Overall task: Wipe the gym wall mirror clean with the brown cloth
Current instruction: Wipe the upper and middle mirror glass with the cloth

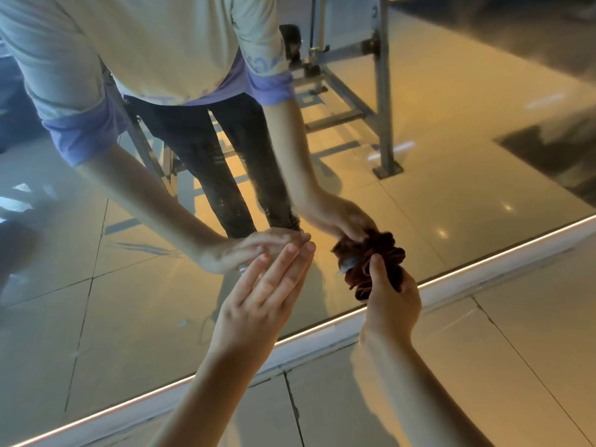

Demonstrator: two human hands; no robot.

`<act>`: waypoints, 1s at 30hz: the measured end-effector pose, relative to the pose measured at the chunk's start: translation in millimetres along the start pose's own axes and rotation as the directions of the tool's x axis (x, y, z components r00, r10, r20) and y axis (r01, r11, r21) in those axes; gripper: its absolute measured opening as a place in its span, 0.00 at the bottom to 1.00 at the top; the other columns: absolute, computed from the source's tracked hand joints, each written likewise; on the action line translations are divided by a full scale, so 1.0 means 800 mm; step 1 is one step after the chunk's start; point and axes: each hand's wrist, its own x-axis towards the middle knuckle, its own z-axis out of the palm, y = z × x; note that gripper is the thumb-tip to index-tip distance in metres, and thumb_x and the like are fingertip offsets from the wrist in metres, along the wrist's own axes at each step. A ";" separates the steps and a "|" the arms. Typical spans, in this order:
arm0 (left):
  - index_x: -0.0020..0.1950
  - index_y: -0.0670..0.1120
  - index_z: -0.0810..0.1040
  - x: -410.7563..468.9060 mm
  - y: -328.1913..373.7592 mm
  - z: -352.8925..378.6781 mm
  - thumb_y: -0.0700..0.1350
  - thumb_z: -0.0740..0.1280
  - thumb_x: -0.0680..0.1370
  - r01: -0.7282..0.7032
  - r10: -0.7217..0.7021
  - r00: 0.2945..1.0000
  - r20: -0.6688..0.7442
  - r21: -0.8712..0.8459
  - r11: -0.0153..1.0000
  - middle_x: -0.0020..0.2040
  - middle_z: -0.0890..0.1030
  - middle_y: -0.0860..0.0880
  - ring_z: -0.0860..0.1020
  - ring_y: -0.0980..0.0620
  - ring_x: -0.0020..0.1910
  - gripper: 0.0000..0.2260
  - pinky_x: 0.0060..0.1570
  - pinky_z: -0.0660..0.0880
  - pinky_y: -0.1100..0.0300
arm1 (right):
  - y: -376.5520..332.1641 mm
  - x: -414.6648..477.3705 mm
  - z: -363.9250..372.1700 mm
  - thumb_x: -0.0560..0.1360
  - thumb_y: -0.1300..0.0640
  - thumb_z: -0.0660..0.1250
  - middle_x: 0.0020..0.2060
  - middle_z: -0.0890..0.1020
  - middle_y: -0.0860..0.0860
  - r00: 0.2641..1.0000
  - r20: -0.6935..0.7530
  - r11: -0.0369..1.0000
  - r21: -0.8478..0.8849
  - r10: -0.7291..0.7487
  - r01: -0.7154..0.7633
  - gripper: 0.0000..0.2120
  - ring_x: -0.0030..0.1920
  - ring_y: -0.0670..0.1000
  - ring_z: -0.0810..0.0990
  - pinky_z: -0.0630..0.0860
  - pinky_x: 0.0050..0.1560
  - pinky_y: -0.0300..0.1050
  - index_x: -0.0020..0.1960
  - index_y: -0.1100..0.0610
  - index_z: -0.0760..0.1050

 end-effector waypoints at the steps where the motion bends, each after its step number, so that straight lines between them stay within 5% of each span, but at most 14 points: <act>1: 0.80 0.40 0.58 0.000 0.000 0.000 0.39 0.57 0.83 0.000 0.000 1.000 0.002 0.000 1.000 0.82 0.49 0.44 0.46 0.46 0.81 0.25 0.80 0.47 0.51 | 0.002 -0.001 0.000 0.77 0.53 0.70 0.46 0.82 0.49 1.000 0.009 1.000 -0.015 -0.010 0.010 0.13 0.45 0.46 0.80 0.74 0.43 0.38 0.59 0.56 0.78; 6: 0.80 0.41 0.59 -0.001 0.003 0.001 0.40 0.57 0.83 0.012 -0.012 1.000 0.008 0.005 1.000 0.80 0.56 0.45 0.46 0.46 0.81 0.24 0.79 0.48 0.51 | 0.006 -0.010 -0.001 0.80 0.53 0.66 0.45 0.82 0.45 0.992 0.076 0.983 -0.150 -0.096 0.107 0.06 0.46 0.42 0.79 0.71 0.42 0.37 0.55 0.47 0.78; 11: 0.80 0.41 0.59 0.002 0.000 -0.002 0.39 0.55 0.84 0.005 -0.005 1.000 -0.009 0.011 1.000 0.82 0.49 0.44 0.47 0.46 0.81 0.24 0.79 0.49 0.51 | 0.015 -0.020 -0.003 0.77 0.55 0.69 0.42 0.80 0.47 0.985 0.148 0.959 -0.254 -0.092 0.128 0.06 0.41 0.43 0.78 0.69 0.30 0.26 0.52 0.53 0.73; 15: 0.79 0.41 0.60 0.002 -0.002 -0.004 0.37 0.52 0.84 -0.001 0.001 1.000 -0.012 0.017 1.000 0.80 0.54 0.44 0.47 0.46 0.81 0.22 0.78 0.50 0.52 | 0.009 -0.019 -0.007 0.75 0.59 0.72 0.40 0.78 0.47 0.980 0.178 0.959 -0.249 -0.092 0.135 0.08 0.37 0.41 0.76 0.67 0.28 0.24 0.50 0.56 0.73; 18: 0.80 0.40 0.59 0.003 -0.009 -0.007 0.35 0.51 0.84 -0.033 0.033 0.999 0.001 0.001 0.999 0.80 0.54 0.45 0.50 0.46 0.81 0.23 0.78 0.50 0.52 | 0.013 -0.015 -0.009 0.75 0.61 0.71 0.39 0.76 0.45 0.979 0.155 0.957 -0.238 -0.131 0.166 0.07 0.36 0.38 0.77 0.67 0.29 0.23 0.49 0.58 0.73; 21: 0.80 0.40 0.60 0.004 -0.013 -0.012 0.36 0.54 0.84 -0.056 0.056 0.998 0.001 0.007 0.998 0.80 0.54 0.44 0.54 0.47 0.78 0.23 0.77 0.52 0.53 | 0.027 -0.024 -0.004 0.75 0.60 0.70 0.38 0.77 0.47 0.986 0.152 0.964 -0.243 -0.068 0.104 0.08 0.38 0.45 0.76 0.67 0.28 0.25 0.51 0.61 0.74; 30: 0.80 0.39 0.57 -0.003 -0.024 -0.019 0.35 0.50 0.84 -0.040 0.040 0.999 0.014 0.019 0.999 0.80 0.53 0.44 0.52 0.47 0.79 0.23 0.78 0.49 0.51 | 0.011 -0.020 -0.004 0.76 0.61 0.69 0.44 0.79 0.52 0.989 0.114 0.971 -0.210 -0.092 0.114 0.06 0.40 0.42 0.78 0.72 0.35 0.28 0.50 0.56 0.73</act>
